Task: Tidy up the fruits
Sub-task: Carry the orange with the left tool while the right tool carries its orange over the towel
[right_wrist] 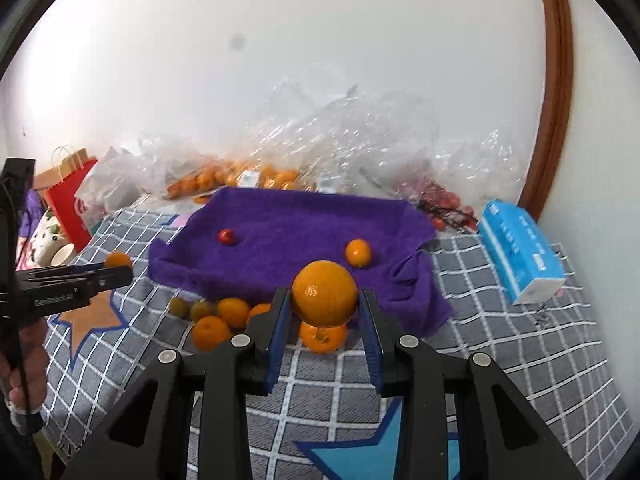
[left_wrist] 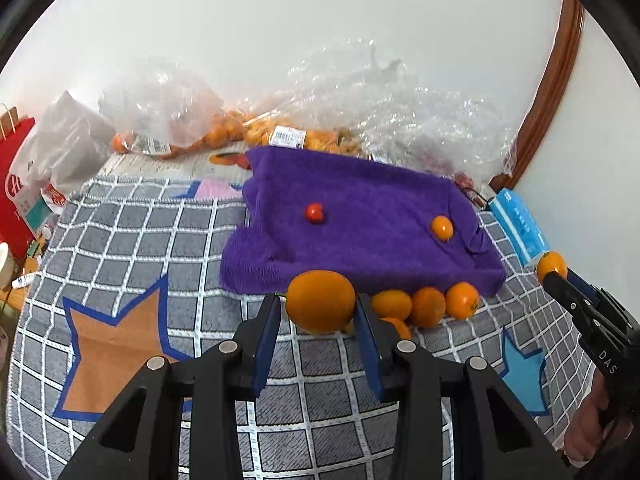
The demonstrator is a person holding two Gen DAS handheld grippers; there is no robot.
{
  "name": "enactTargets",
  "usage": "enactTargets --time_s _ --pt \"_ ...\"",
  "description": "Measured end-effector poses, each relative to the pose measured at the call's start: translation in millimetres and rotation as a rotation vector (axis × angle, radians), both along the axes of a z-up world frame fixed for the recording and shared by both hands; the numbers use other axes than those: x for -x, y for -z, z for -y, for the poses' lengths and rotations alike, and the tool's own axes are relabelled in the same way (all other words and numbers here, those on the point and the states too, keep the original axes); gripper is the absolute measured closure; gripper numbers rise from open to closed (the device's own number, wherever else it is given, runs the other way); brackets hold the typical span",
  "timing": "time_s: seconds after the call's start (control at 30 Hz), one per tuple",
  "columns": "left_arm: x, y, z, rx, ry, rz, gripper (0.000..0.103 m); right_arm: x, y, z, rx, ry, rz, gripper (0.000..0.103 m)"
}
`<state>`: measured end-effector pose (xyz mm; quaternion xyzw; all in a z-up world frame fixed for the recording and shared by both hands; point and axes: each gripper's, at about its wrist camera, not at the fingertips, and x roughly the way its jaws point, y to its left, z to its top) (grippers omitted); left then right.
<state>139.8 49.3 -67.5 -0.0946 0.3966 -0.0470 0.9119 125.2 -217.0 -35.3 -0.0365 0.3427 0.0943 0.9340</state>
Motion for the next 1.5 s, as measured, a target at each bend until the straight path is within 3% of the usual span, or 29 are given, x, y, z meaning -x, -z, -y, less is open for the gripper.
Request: enactTargets --time_s 0.27,0.4,0.67,1.07,1.5 --pt "-12 -21 6 -0.016 -0.007 0.021 0.067 -10 -19 5 -0.015 0.039 0.04 0.069" --pt "-19 -30 8 0.002 -0.001 0.028 0.067 -14 -28 7 -0.069 0.03 0.057 0.069" --pt "-37 -47 12 -0.03 -0.006 0.055 0.067 -36 -31 15 -0.119 0.056 0.048 0.069" --pt "-76 -46 4 -0.016 -0.015 0.049 0.067 -74 -39 18 -0.101 0.056 0.08 0.069" --pt "-102 -26 -23 -0.015 -0.052 0.015 0.067 -100 12 19 -0.095 0.083 -0.02 0.069"
